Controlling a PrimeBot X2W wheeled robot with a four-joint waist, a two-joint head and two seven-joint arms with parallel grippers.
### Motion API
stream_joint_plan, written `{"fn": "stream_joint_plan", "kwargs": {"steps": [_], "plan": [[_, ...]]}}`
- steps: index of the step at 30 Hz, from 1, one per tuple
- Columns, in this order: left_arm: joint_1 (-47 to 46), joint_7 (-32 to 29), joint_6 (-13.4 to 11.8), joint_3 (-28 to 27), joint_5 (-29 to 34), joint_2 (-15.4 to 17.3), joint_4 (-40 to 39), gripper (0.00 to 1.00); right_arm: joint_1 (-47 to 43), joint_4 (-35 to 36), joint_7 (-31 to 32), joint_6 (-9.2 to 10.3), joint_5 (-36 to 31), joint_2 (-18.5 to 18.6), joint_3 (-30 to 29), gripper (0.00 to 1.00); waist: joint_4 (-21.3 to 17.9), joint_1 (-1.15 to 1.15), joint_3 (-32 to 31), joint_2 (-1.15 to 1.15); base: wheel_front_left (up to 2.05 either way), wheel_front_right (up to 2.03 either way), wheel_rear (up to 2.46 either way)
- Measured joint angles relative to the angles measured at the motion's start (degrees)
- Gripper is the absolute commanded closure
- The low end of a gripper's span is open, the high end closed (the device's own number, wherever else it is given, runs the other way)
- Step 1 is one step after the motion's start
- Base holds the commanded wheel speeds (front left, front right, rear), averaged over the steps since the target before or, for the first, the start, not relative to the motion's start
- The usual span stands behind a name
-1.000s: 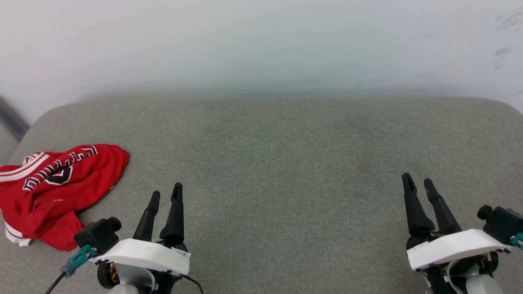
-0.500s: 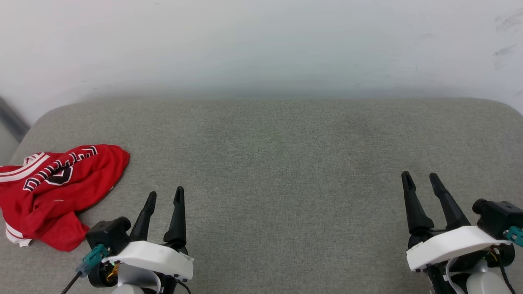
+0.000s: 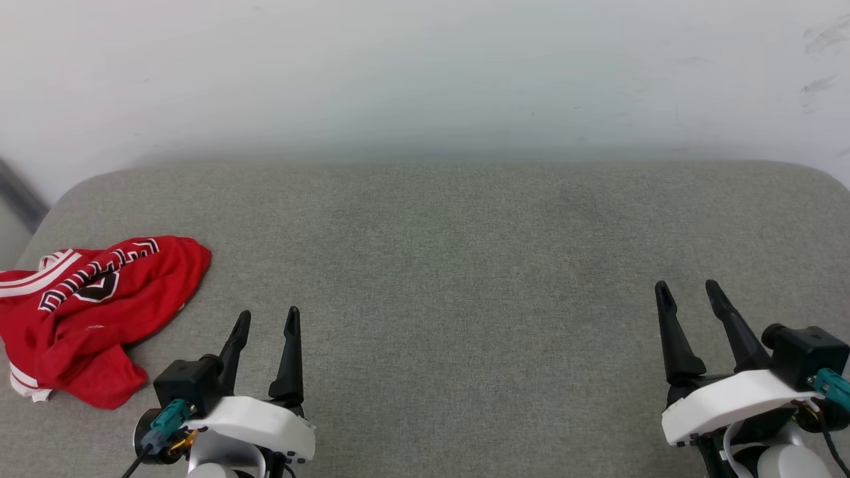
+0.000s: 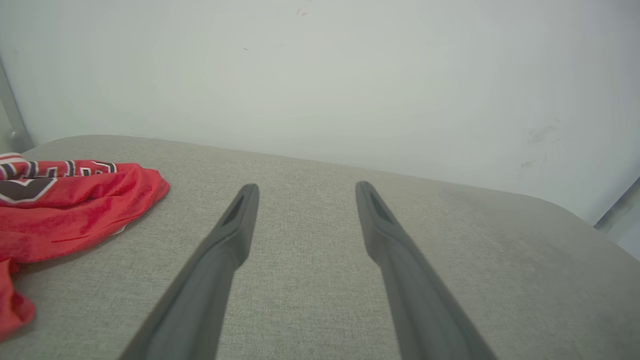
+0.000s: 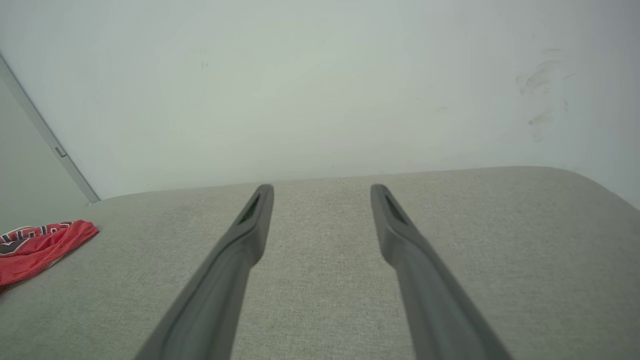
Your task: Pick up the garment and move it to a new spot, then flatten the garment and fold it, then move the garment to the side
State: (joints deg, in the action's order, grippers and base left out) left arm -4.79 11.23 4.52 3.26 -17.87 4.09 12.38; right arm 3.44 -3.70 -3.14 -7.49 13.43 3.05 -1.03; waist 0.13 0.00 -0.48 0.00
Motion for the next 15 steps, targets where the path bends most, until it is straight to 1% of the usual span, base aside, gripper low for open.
{"fn": "stream_joint_plan", "kwargs": {"steps": [15], "plan": [[-0.25, 2.00, -0.18, 0.45, 7.11, -0.02, 1.18, 0.00, -0.31, 0.54, -0.37, 0.00, -5.82, -0.04, 0.11, 0.00, -0.11, 0.00, -0.10, 0.00, 0.00, 0.00, 0.00]]}}
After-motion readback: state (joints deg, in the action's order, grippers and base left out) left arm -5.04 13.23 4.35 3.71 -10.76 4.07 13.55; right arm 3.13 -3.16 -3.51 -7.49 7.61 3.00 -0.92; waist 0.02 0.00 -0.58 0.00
